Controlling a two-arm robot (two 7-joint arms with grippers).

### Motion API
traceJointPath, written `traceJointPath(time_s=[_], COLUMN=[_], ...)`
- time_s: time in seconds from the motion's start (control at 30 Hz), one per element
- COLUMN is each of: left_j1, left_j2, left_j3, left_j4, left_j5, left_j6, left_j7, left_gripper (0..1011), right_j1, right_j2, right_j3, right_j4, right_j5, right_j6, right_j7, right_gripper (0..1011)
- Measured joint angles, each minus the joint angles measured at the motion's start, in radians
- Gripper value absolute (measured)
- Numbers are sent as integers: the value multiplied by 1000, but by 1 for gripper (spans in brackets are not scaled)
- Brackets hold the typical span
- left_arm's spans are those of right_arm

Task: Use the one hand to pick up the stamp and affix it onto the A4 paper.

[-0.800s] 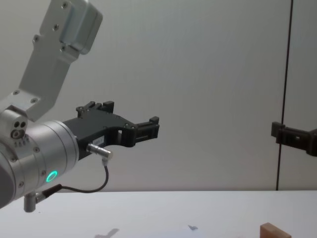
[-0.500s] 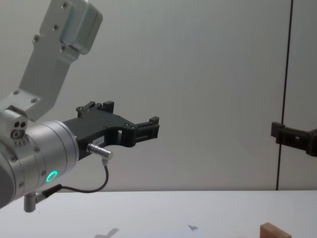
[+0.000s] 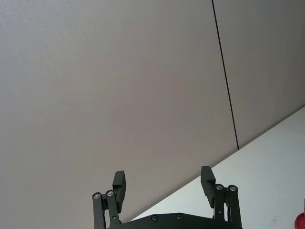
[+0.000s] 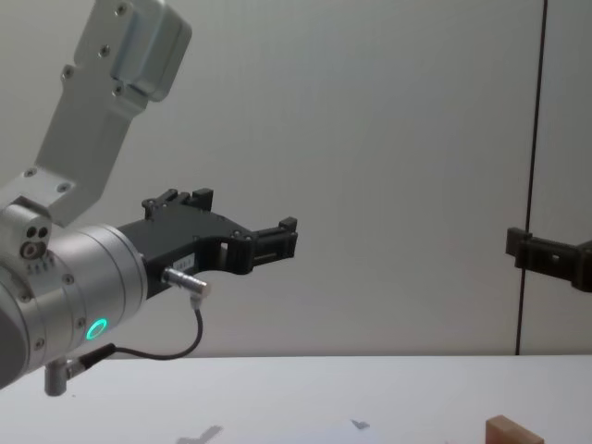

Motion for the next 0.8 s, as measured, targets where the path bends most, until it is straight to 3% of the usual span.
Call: traceJointPath(time_s=[0.5, 0.8], left_j1=[0, 0], left_j2=[0, 0], left_j3=[0, 0], left_j4=[0, 0], left_j5=[0, 0], left_j6=[0, 0], left_j7=[0, 0], left_gripper=[1001, 1001], right_j1=[0, -27], right_j2=[0, 24], right_j3=[1, 15], right_j4=[0, -17], right_j5=[0, 31], right_j6=[0, 29], right_j7=[0, 5], right_gripper=[1001, 1001])
